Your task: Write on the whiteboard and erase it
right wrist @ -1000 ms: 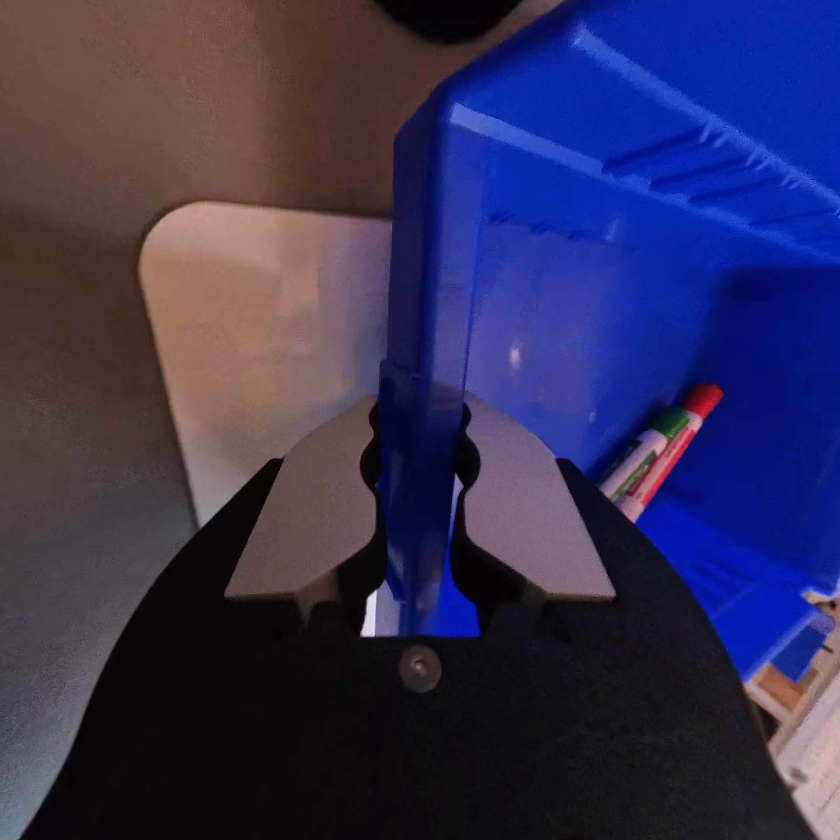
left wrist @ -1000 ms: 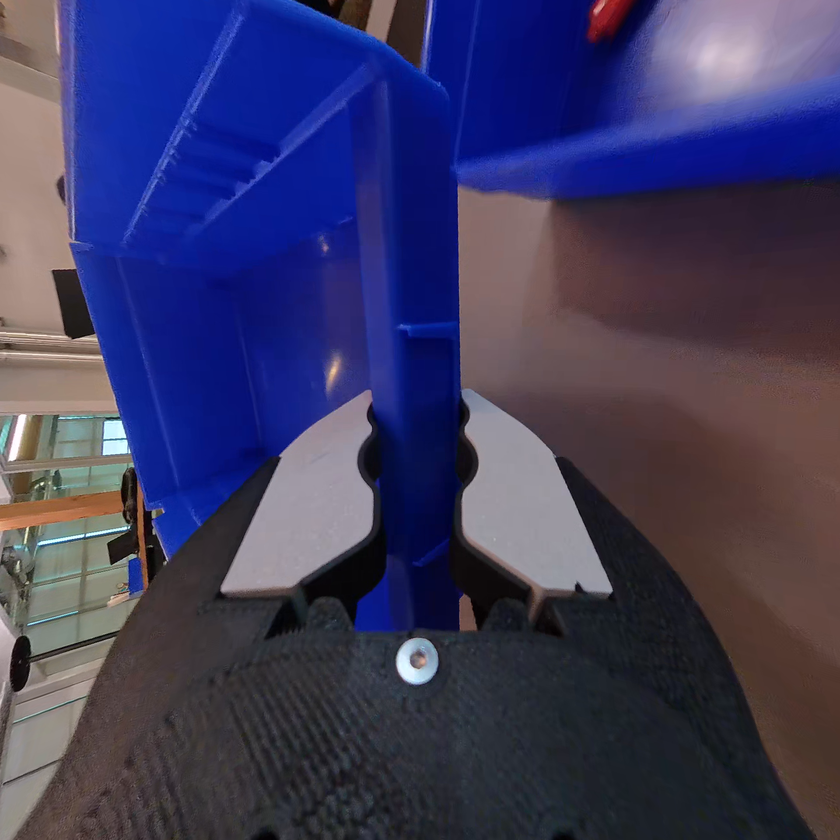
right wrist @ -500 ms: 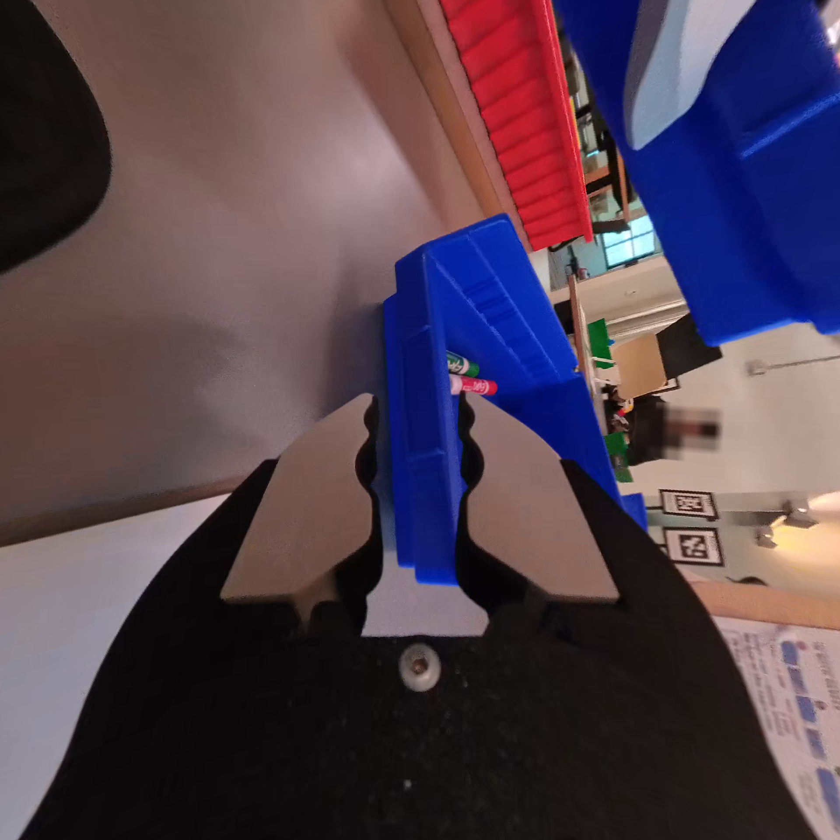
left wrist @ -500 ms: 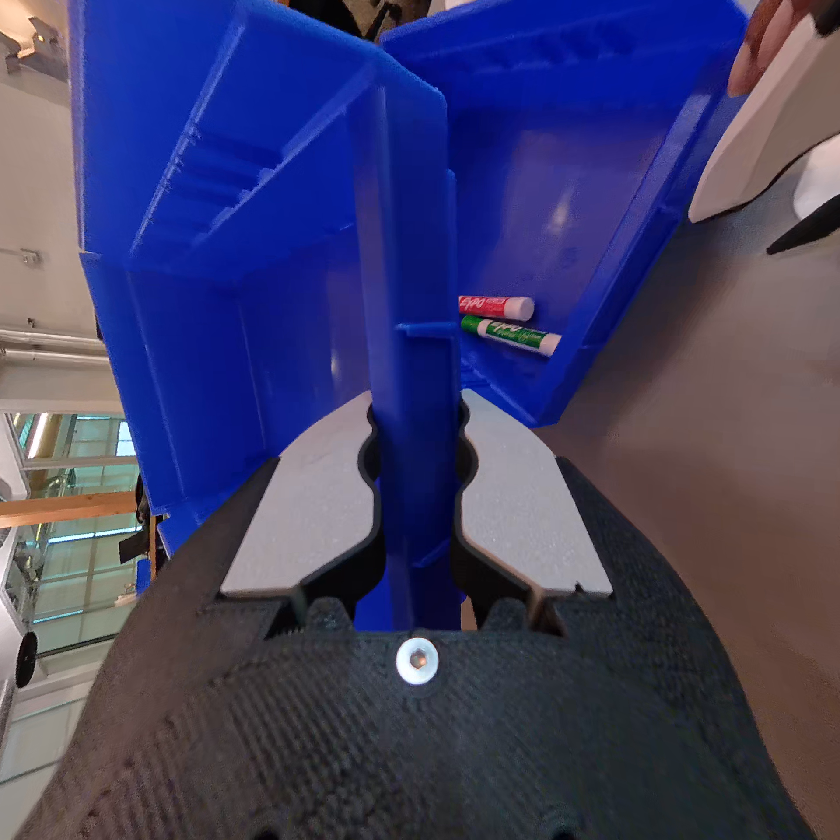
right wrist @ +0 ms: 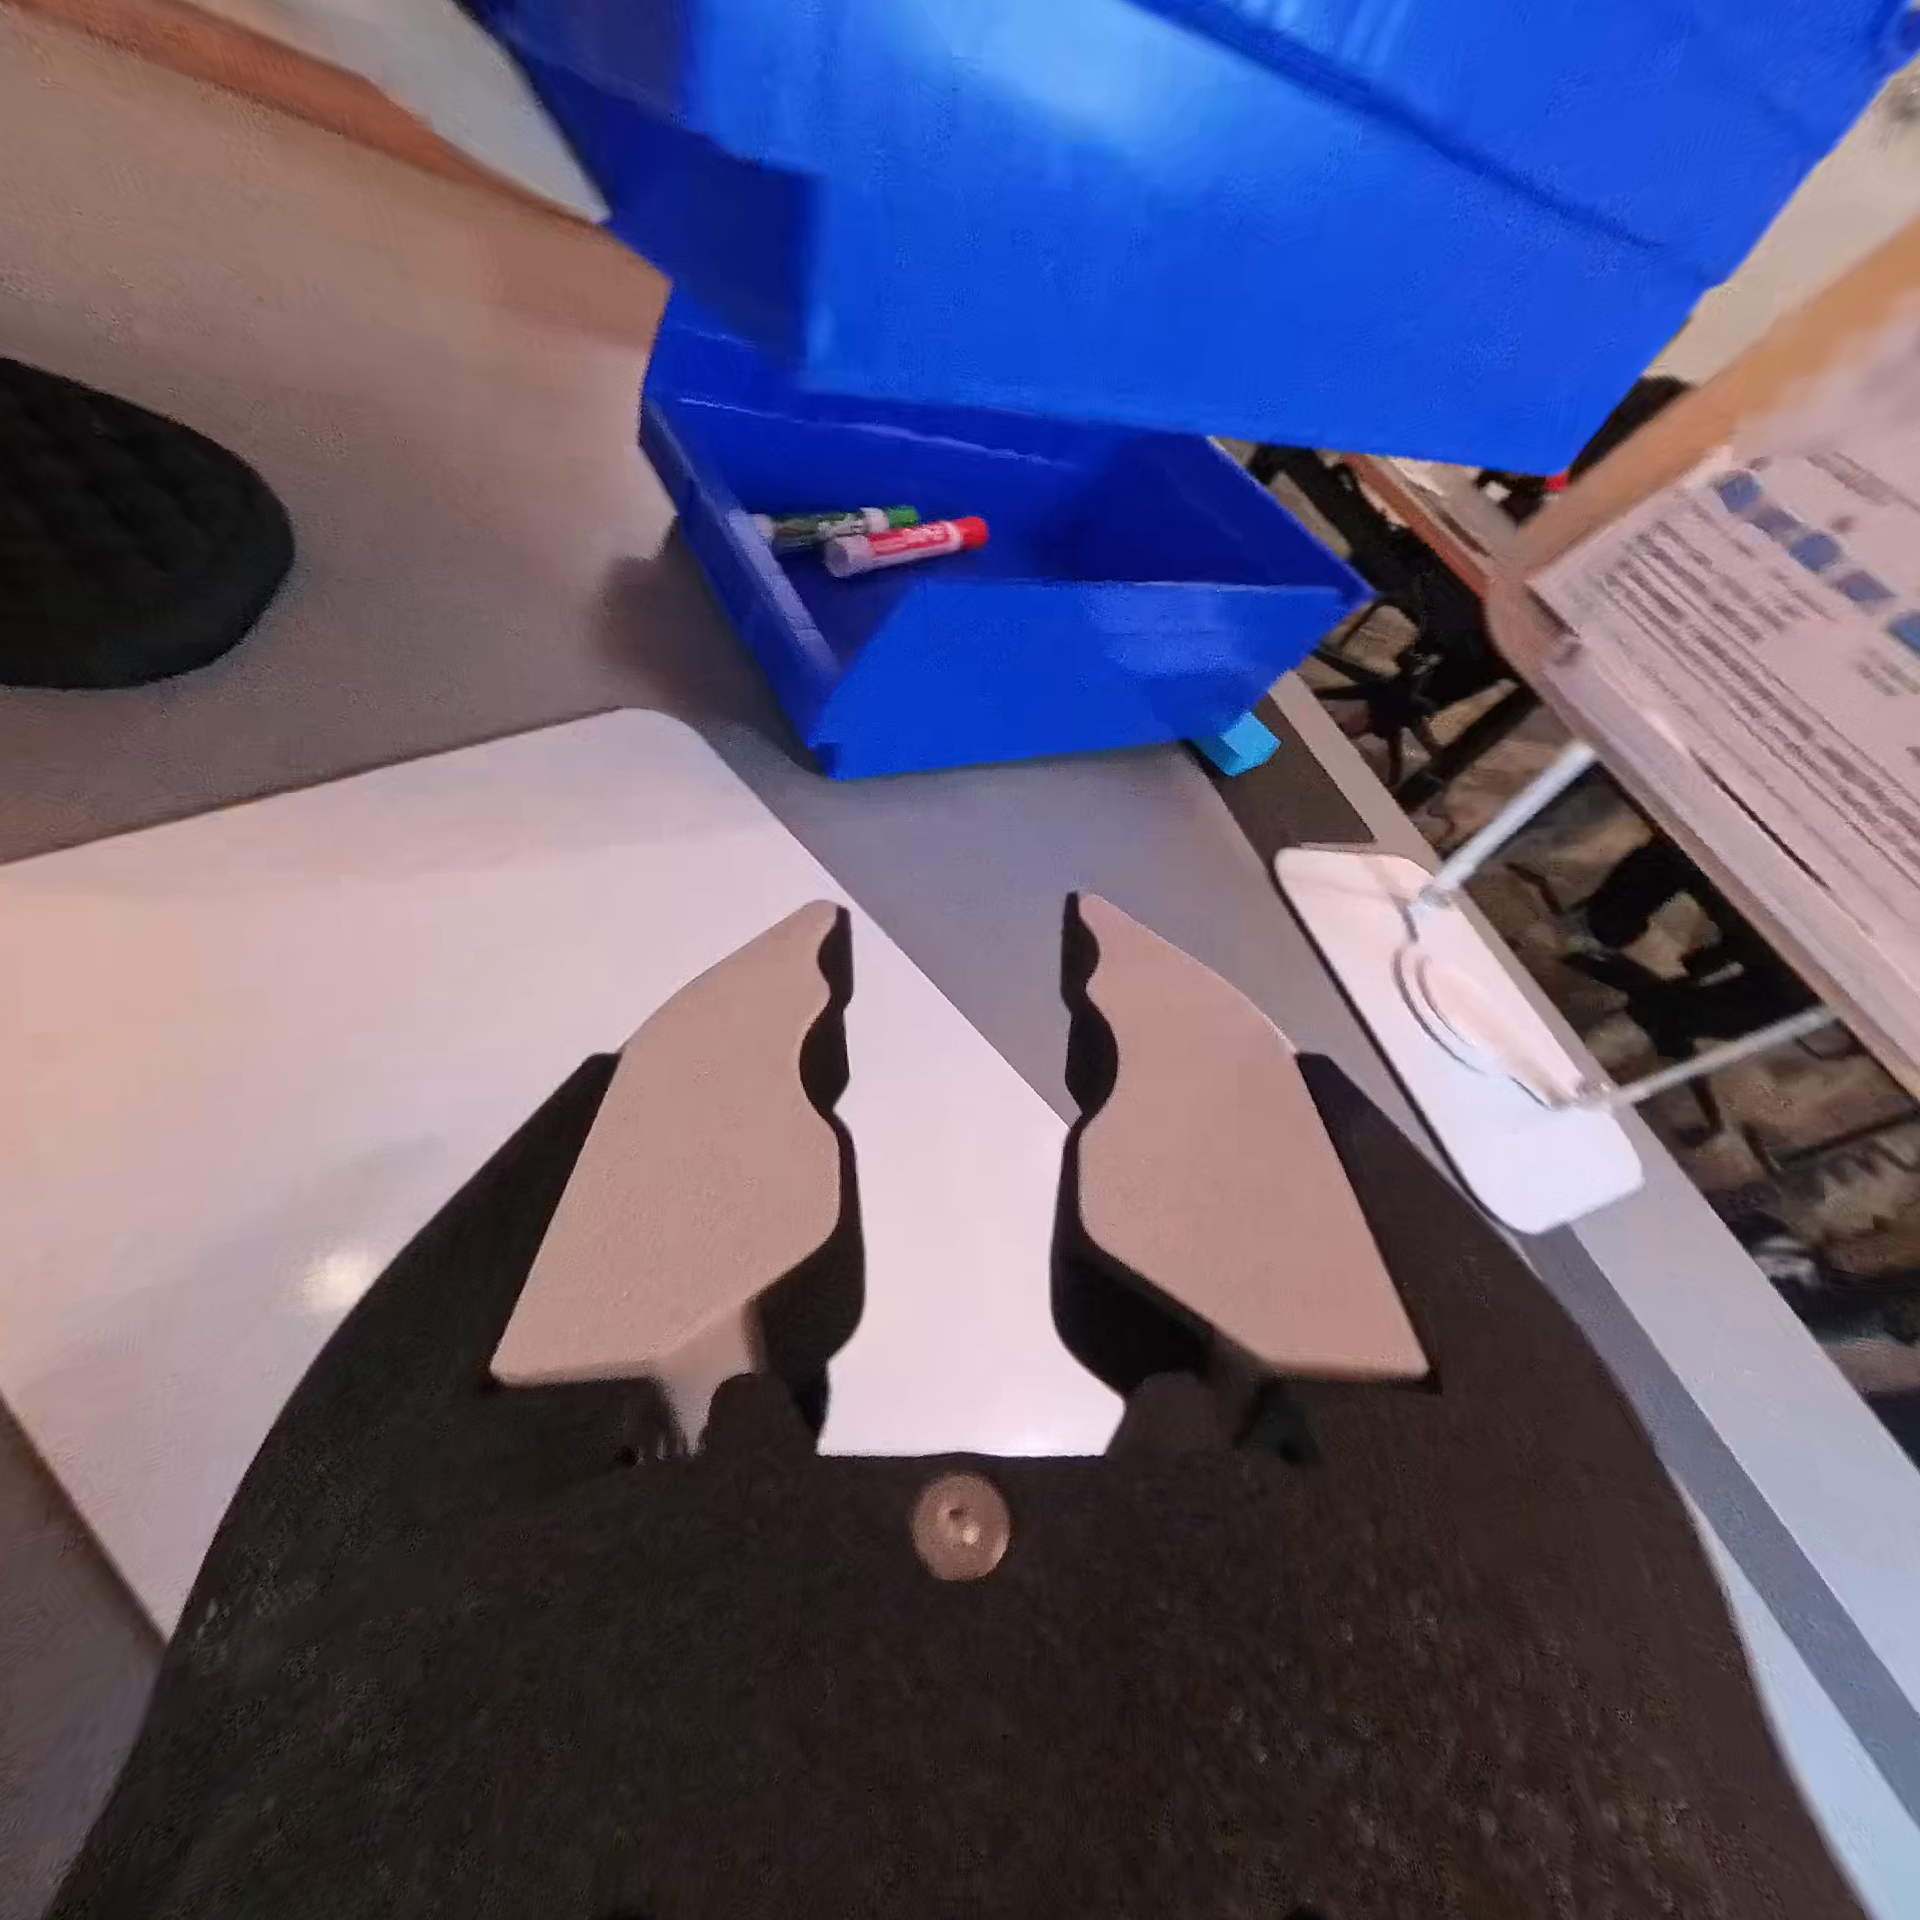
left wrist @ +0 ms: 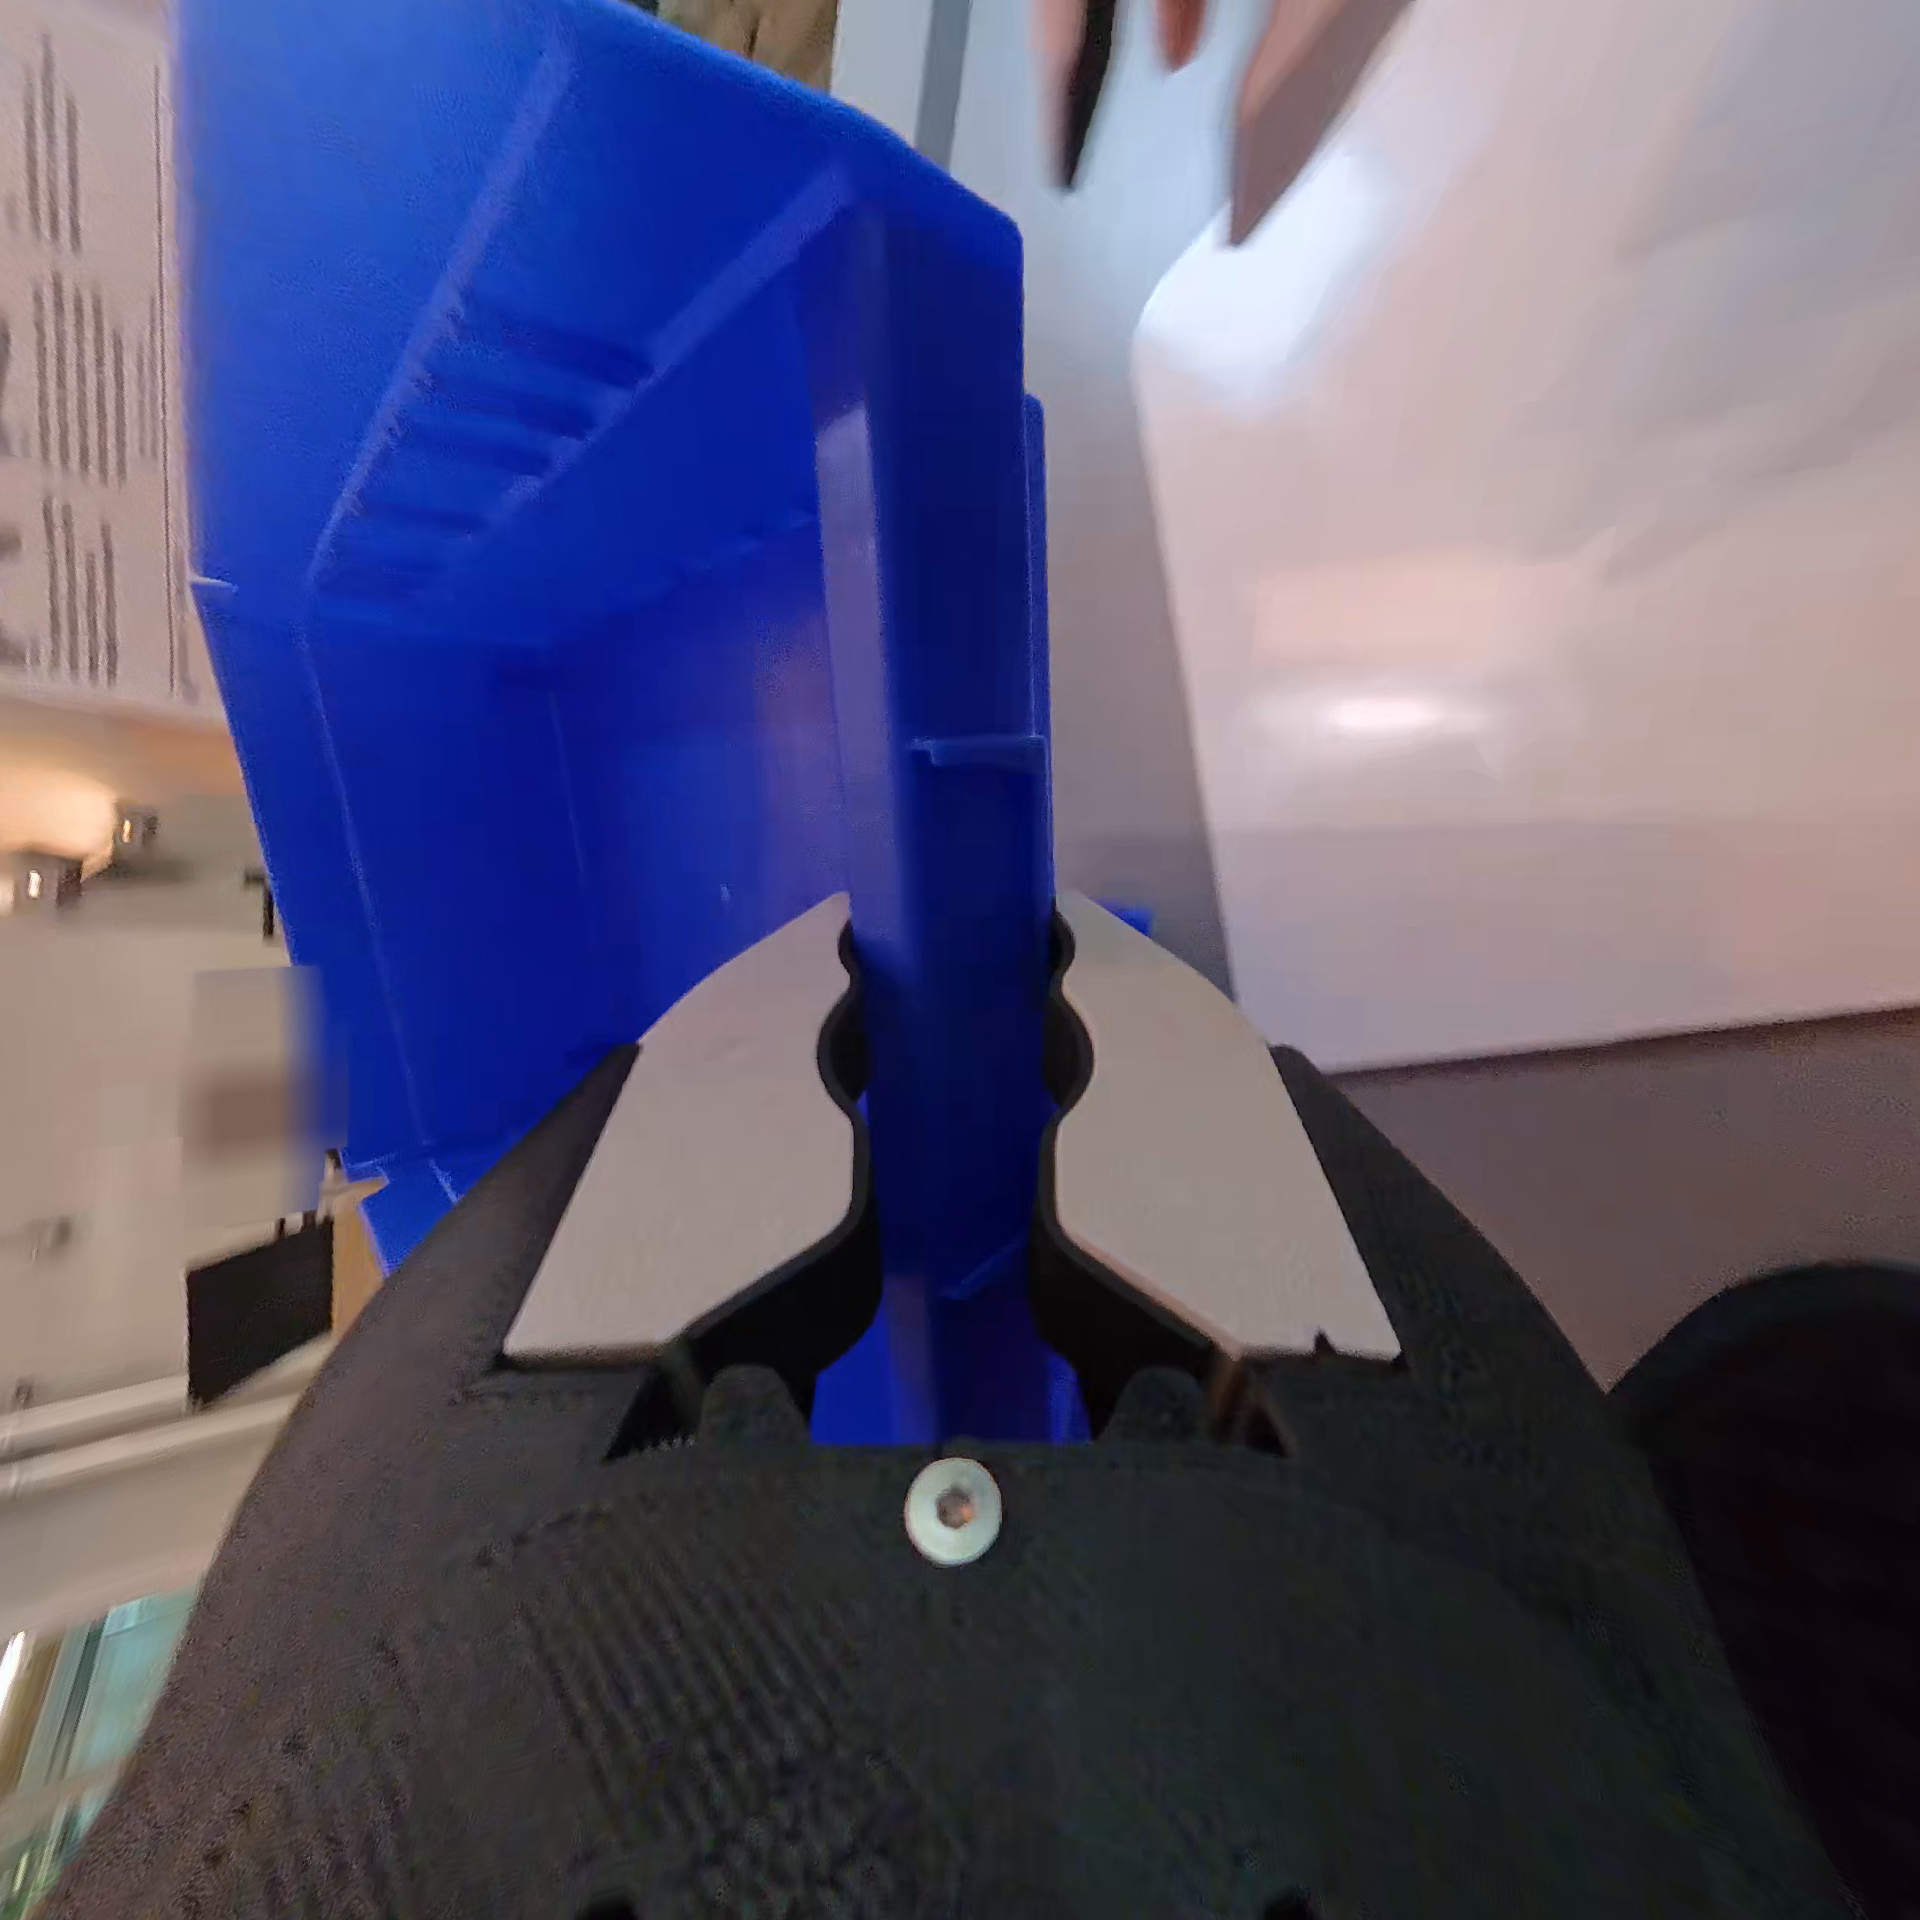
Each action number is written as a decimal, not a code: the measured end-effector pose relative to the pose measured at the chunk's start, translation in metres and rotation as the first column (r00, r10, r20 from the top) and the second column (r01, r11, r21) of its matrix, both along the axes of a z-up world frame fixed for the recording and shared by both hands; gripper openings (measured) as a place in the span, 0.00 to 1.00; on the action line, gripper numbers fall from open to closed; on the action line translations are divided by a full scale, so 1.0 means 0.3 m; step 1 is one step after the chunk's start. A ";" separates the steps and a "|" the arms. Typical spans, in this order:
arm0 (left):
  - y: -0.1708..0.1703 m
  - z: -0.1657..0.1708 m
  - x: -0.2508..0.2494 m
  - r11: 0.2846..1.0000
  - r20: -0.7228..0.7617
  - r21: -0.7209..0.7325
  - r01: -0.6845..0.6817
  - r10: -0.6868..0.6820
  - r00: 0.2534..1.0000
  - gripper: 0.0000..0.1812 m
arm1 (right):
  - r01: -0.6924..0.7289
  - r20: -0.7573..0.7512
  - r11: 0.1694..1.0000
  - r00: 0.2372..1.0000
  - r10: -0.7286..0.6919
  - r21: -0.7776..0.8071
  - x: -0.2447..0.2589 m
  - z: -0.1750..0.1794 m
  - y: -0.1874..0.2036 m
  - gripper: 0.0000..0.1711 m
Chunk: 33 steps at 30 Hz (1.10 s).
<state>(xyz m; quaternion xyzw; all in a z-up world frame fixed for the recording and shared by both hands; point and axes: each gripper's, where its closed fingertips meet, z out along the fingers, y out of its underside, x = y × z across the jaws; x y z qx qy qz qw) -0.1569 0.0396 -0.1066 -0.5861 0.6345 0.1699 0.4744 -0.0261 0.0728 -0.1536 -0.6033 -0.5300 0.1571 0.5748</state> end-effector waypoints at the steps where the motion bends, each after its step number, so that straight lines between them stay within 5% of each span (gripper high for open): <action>1: -0.022 -0.003 0.064 0.998 0.003 -0.004 0.056 -0.056 0.998 0.17 | 0.046 -0.024 0.999 0.999 -0.046 -0.004 0.066 0.027 0.013 0.23; 11: -0.095 -0.285 0.660 0.884 -0.060 -0.176 0.434 -0.450 0.891 0.17 | 0.446 -0.260 0.894 0.869 -0.421 0.042 0.676 0.288 0.000 0.23; 21: 0.009 -0.505 1.032 0.810 -0.136 -0.169 0.561 -0.583 0.801 0.20 | 0.349 0.024 0.936 0.937 -0.348 -0.050 0.673 0.164 -0.194 0.32; 26: -0.014 -0.432 0.959 0.781 0.031 -0.225 0.583 -0.592 0.805 0.25 | 0.369 0.174 0.925 0.920 -0.350 -0.089 0.667 0.044 -0.195 0.34; 33: 0.014 -0.282 0.558 0.833 0.251 -0.339 0.438 -0.369 0.895 0.23 | 0.402 0.382 0.896 0.870 -0.310 -0.189 0.527 -0.142 -0.210 0.34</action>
